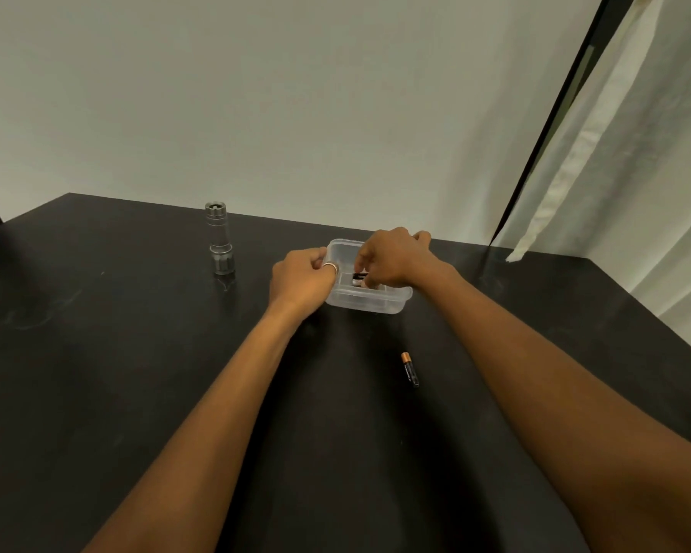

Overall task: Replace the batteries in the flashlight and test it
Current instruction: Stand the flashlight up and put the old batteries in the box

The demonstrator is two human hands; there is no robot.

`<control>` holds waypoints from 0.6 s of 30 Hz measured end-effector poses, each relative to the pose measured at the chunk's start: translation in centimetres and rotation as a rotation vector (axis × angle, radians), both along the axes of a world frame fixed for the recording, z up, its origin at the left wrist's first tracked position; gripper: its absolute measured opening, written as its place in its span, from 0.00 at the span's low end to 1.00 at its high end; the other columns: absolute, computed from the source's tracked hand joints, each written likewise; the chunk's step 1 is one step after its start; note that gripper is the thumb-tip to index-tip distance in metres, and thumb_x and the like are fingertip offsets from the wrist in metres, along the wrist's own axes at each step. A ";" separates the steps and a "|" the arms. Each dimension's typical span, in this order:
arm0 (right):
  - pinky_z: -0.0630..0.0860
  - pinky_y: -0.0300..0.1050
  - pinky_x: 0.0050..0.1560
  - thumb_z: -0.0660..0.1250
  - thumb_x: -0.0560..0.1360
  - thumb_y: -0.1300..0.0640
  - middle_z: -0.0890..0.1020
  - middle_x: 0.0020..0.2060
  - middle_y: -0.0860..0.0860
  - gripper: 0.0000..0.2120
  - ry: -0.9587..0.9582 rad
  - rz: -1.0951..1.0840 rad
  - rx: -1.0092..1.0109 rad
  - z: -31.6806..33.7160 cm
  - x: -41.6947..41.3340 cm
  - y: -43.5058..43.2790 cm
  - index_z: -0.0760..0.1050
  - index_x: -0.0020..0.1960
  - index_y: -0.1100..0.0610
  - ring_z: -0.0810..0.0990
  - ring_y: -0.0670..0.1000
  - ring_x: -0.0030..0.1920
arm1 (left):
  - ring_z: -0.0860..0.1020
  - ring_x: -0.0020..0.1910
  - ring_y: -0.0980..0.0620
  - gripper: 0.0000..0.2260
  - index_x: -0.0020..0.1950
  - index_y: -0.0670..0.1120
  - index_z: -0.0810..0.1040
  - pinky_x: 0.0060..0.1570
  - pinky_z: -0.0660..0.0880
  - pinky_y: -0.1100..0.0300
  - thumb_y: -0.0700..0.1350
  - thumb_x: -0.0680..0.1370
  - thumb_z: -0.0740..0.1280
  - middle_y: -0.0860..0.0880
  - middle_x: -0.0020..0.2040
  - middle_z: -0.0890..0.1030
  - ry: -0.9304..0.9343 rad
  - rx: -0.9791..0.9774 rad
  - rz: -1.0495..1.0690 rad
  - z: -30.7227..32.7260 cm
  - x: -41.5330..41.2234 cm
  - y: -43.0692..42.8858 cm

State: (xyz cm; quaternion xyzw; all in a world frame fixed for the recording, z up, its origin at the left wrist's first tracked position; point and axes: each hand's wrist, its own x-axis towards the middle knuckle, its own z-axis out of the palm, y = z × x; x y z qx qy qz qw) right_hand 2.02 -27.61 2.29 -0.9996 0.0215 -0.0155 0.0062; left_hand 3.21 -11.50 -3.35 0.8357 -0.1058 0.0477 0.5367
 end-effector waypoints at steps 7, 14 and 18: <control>0.64 0.60 0.69 0.75 0.75 0.50 0.84 0.53 0.44 0.11 -0.046 -0.002 0.037 0.0 -0.4 0.7 0.84 0.57 0.45 0.78 0.51 0.60 | 0.78 0.38 0.58 0.10 0.41 0.57 0.77 0.33 0.74 0.64 0.44 0.80 0.65 0.57 0.40 0.81 -0.091 0.043 0.020 -0.5 -0.2 0.5; 0.82 0.52 0.57 0.70 0.73 0.66 0.86 0.52 0.49 0.14 -0.338 -0.090 0.381 2.4 -6.2 -0.1 0.86 0.53 0.52 0.84 0.51 0.54 | 0.76 0.38 0.61 0.08 0.53 0.54 0.84 0.31 0.69 0.72 0.45 0.80 0.66 0.62 0.38 0.77 -0.126 -0.006 0.063 -0.8 -1.3 0.5; 0.83 0.52 0.54 0.76 0.71 0.60 0.86 0.41 0.46 0.06 -0.201 -0.170 0.385 2.5 -11.6 0.0 0.85 0.42 0.50 0.85 0.50 0.46 | 0.79 0.43 0.52 0.09 0.53 0.47 0.85 0.44 0.79 0.57 0.44 0.80 0.65 0.52 0.44 0.83 -0.132 0.015 0.067 -0.8 -1.7 0.5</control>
